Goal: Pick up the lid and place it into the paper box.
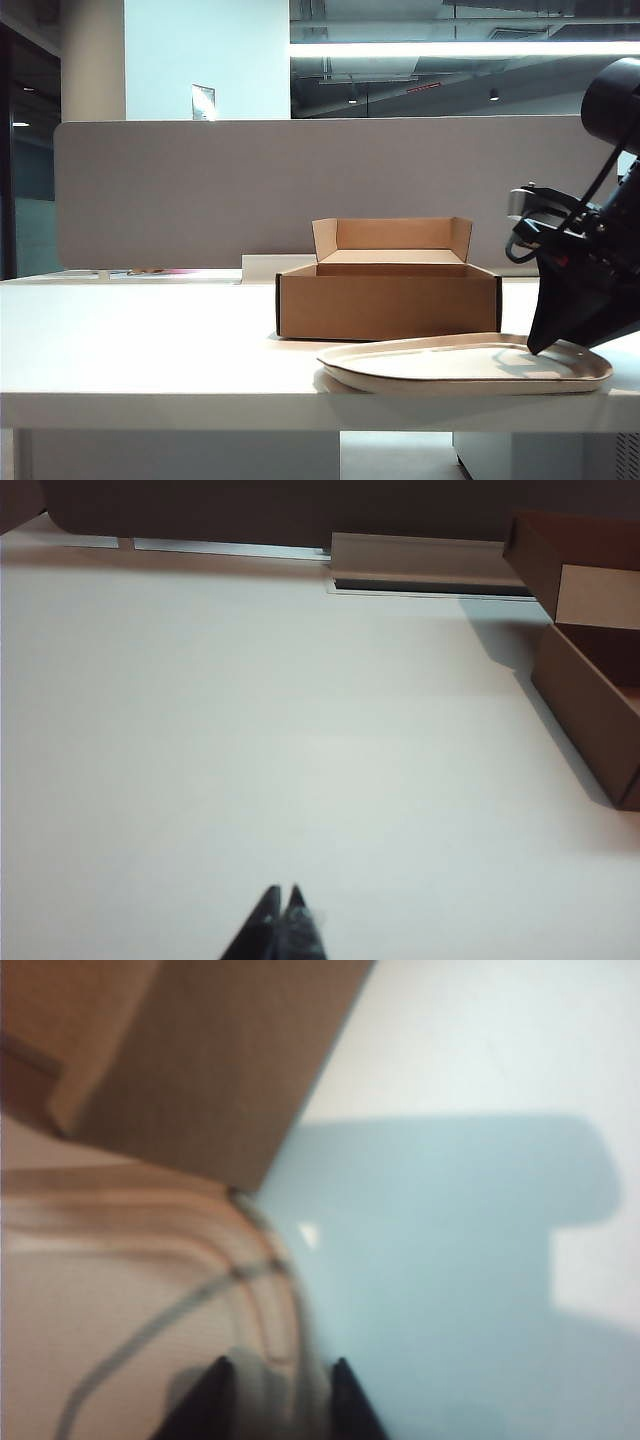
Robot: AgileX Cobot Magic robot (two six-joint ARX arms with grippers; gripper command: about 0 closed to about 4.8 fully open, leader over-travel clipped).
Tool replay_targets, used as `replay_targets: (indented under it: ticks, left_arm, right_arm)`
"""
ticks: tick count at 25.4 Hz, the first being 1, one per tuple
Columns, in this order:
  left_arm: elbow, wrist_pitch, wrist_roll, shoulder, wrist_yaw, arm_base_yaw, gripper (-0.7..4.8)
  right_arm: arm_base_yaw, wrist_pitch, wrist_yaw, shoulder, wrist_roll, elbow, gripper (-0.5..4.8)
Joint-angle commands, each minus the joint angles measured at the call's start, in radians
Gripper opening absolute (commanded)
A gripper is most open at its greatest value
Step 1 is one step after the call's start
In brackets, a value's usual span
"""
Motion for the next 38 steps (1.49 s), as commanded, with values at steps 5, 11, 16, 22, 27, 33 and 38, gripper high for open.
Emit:
replay_targets:
  ticks: [5, 11, 16, 22, 27, 33, 38]
  left_arm:
    - [0.003, 0.006, 0.001, 0.001, 0.004, 0.000, -0.05]
    - [0.003, 0.006, 0.001, 0.001, 0.004, 0.000, -0.05]
    - [0.003, 0.006, 0.001, 0.001, 0.004, 0.000, -0.05]
    - [0.003, 0.006, 0.000, 0.001, 0.004, 0.000, -0.05]
    - [0.003, 0.005, 0.000, 0.001, 0.004, 0.000, -0.05]
    - [0.003, 0.005, 0.000, 0.001, 0.004, 0.000, -0.05]
    - [0.003, 0.005, 0.000, 0.001, 0.005, 0.000, -0.05]
  right_arm:
    - [0.003, -0.022, 0.013, 0.010, -0.002, -0.002, 0.24]
    - [0.003, -0.024, -0.005, 0.010, -0.001, -0.002, -0.01]
    - [0.006, -0.053, -0.039, 0.006, -0.001, -0.002, -0.02]
    - [0.044, -0.092, -0.080, -0.053, 0.007, -0.002, -0.02]
    - [0.101, -0.052, -0.134, -0.154, 0.024, -0.002, -0.02]
    - [0.121, 0.069, -0.152, -0.233, 0.117, 0.017, -0.02]
    - [0.121, 0.078, -0.101, -0.241, 0.108, 0.117, -0.02]
